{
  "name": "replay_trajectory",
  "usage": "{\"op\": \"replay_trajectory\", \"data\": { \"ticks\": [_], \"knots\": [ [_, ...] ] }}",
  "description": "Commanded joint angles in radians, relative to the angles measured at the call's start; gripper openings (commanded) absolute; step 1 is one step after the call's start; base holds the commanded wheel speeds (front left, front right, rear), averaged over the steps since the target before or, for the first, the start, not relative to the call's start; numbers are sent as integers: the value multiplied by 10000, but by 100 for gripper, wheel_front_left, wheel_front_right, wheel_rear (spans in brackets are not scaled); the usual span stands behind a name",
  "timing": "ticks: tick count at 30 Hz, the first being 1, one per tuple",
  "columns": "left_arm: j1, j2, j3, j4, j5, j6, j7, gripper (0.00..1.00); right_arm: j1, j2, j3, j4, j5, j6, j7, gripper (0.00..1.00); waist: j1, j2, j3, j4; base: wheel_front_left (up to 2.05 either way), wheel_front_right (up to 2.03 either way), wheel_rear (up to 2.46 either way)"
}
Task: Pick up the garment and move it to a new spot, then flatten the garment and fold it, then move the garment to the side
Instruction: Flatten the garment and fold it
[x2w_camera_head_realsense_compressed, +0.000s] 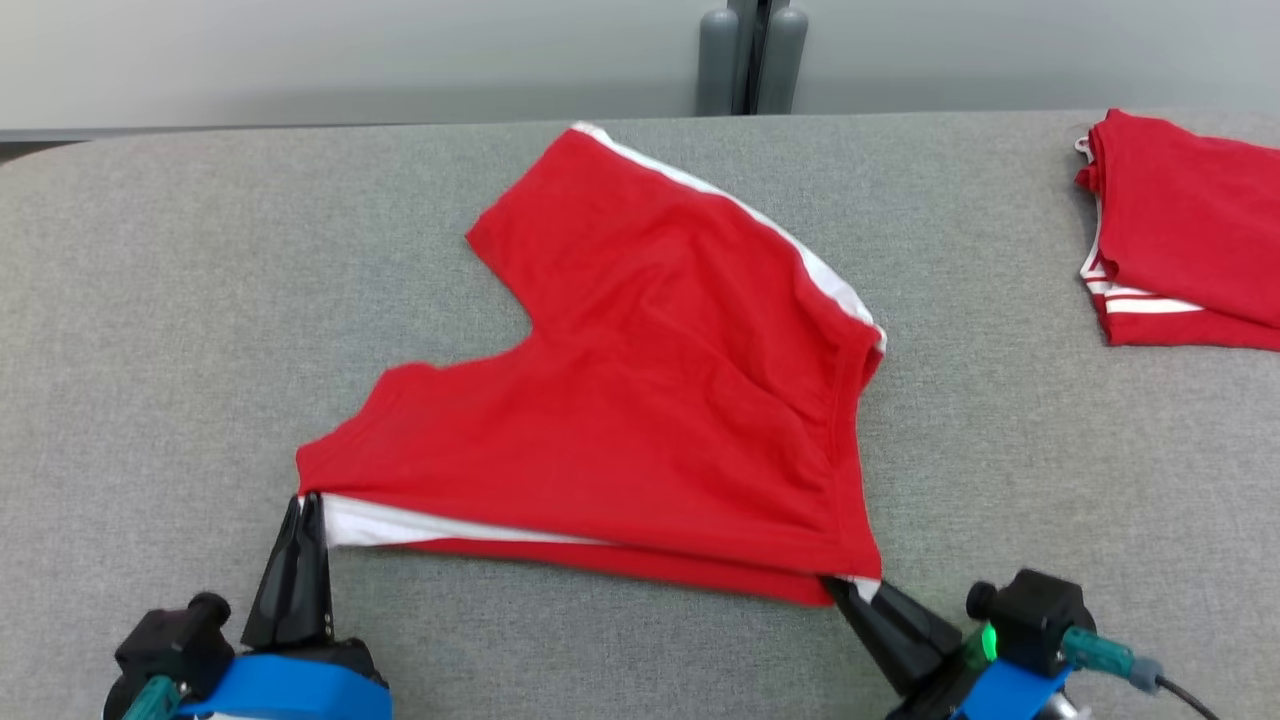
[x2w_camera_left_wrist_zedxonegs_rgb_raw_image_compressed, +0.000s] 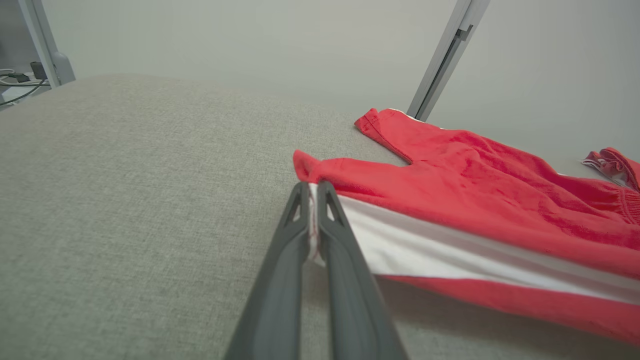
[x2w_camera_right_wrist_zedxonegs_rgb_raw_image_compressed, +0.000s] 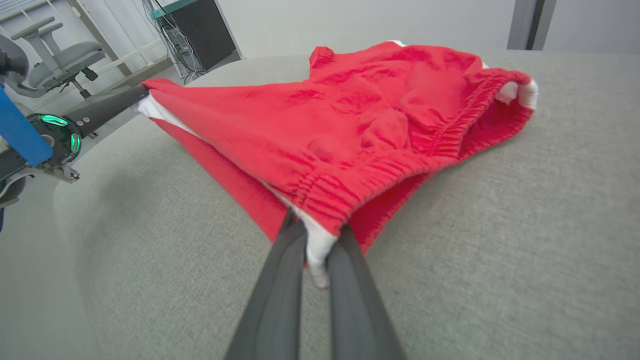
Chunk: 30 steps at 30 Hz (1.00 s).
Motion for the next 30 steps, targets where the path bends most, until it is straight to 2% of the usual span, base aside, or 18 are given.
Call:
{"op": "replay_trajectory", "data": {
  "ticks": [1,7,14,25,30],
  "knots": [
    [307,-65,158,-226,100,89,-49,0,539,-19,-166,-264,23,-2,156,0,2,-1,-169,-47,0,0,0],
    [1060,-176,144,-566,229,129,-48,0,1649,226,-621,-1202,-147,-1,669,0,2,-1,-448,-25,0,0,0],
    [614,82,-50,-546,455,-56,98,0,1839,595,-1015,-1685,-389,-1,1016,0,2,-1,-533,-35,0,0,0],
    [-1491,1050,-217,-609,978,-482,755,0,665,975,-1230,-1917,-746,-1,916,0,2,-1,308,-621,0,0,0],
    [-2917,1554,-209,-471,1157,-716,1235,0,-289,1261,-1291,-1702,-831,-1,651,0,2,-1,1021,-1126,0,0,0]
  ]
}}
